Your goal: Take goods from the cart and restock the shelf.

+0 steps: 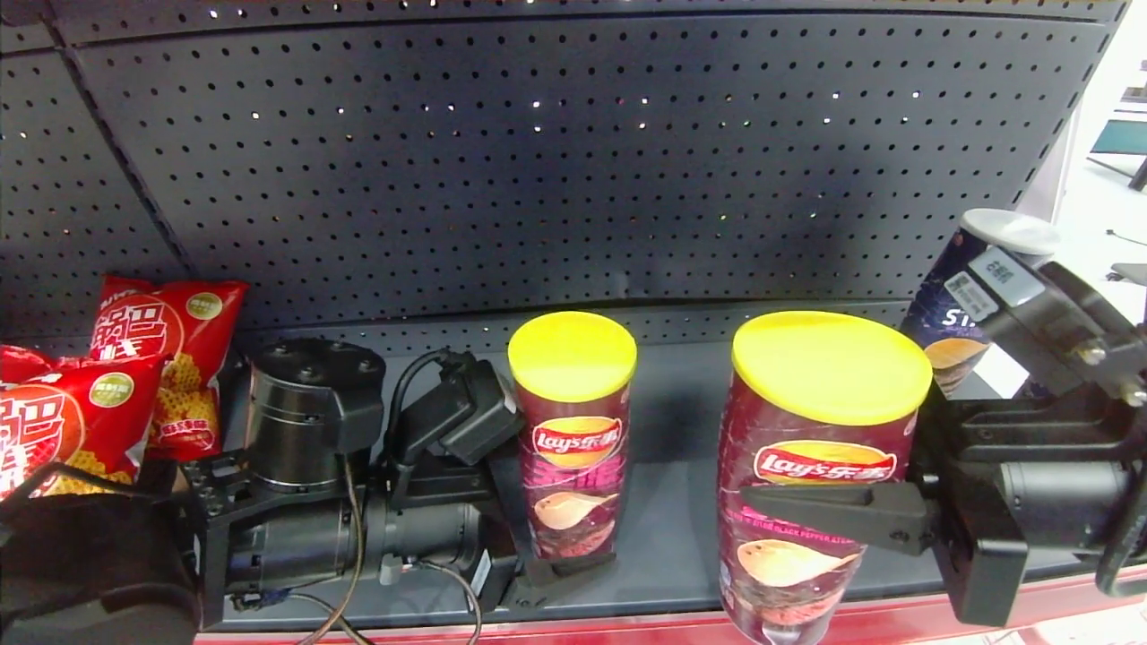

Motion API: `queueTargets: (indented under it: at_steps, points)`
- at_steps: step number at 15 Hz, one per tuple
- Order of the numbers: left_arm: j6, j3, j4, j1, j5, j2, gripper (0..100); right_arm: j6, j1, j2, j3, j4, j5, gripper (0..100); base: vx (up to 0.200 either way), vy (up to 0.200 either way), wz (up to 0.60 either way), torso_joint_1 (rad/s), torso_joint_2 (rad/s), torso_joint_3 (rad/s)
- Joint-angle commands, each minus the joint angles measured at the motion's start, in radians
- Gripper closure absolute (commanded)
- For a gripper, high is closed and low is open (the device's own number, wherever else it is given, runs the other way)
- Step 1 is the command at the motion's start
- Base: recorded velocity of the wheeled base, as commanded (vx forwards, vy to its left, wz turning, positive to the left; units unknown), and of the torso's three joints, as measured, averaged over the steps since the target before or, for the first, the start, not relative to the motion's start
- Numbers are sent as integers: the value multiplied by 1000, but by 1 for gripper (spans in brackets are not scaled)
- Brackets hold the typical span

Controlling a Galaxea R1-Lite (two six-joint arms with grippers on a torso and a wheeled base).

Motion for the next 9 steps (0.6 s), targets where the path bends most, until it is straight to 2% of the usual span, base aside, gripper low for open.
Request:
queueTargets:
  at_steps: [1,5,6,8,9]
  points:
    - [0,14,-4,11,0,-17,0,-1,0,-2,0,0,1,100,0,0,0,0,0,0]
    - [0,51,-3,19,3,-110,0,-2,0,-2,4,1,1,100,0,0,0,0,0,0]
    - [-1,68,-3,20,23,-166,0,-2,0,1,9,1,1,100,0,0,0,0,0,0]
    - [-35,117,-1,17,32,-274,0,-2,2,0,17,1,1,100,0,0,0,0,0,0]
    - [-37,140,-1,19,42,-330,0,-2,0,-2,23,1,1,100,0,0,0,0,0,0]
